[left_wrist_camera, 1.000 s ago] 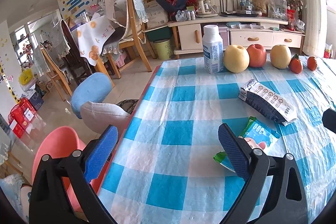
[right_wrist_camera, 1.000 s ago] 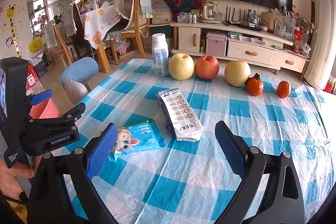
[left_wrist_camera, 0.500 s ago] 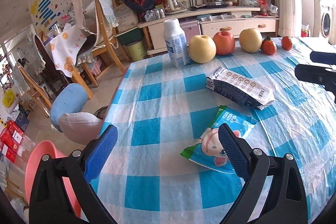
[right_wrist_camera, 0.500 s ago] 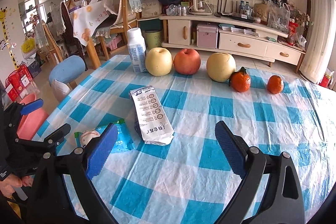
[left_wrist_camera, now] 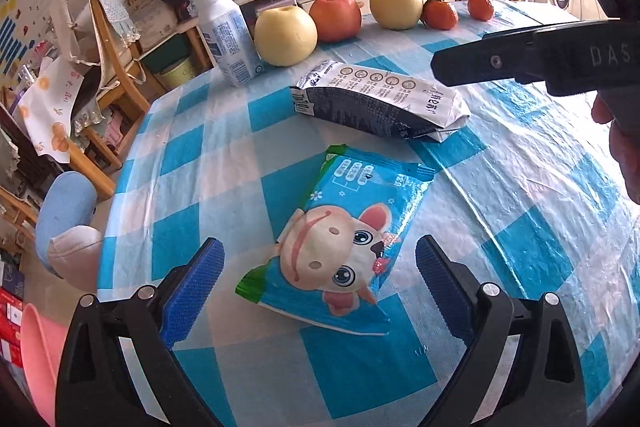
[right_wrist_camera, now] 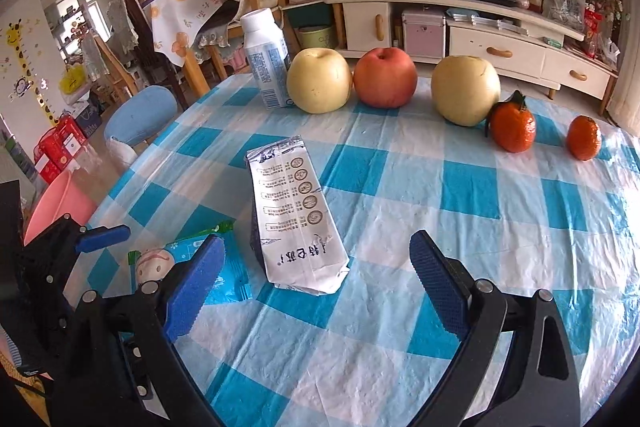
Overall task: Collect trash
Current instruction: 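Grasp the blue cartoon wipes pack with the left tool while the right tool grasps the white printed bag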
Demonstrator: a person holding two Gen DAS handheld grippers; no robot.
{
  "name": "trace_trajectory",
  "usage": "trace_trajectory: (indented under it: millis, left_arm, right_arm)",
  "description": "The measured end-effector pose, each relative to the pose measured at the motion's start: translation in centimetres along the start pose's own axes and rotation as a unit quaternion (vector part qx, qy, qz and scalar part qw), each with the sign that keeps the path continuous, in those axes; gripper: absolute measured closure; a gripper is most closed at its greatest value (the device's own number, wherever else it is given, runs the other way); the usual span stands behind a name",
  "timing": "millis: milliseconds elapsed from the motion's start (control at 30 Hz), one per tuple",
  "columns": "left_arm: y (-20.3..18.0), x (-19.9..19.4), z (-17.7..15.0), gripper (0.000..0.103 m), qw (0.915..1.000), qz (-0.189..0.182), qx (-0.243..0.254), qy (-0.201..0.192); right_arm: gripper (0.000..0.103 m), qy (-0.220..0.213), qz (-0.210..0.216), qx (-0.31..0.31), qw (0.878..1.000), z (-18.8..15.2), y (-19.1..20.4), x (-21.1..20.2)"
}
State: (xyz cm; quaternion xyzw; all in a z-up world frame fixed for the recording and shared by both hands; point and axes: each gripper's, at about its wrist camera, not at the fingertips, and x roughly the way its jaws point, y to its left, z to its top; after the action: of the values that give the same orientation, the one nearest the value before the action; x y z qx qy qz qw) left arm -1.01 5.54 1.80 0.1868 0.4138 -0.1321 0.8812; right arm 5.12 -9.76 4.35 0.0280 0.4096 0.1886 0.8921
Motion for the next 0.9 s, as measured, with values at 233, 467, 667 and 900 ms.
trace_trajectory:
  millis: [233,467,667,900]
  left_arm:
    - [0.3,1.0,0.6,0.007,0.9999,-0.009,-0.012,0.001]
    - [0.4,2.1,1.4,0.007,0.9995,-0.022,-0.022,0.001]
    - [0.3,2.5,1.9,0.007,0.9992,-0.028,-0.027,-0.001]
    - [0.1,2.6,2.0,0.021,0.9989,-0.029,-0.037,-0.001]
  right_arm:
    - [0.009,0.02,0.018,-0.006,1.0,0.3,0.3,2.6]
    - [0.009,0.037,0.013,-0.011,0.999,0.2,0.0,4.5]
    - [0.01,0.043,0.0,-0.02,0.999,0.1,0.1,5.5]
    - [0.028,0.043,-0.01,-0.025,0.999,0.1,0.0,5.6]
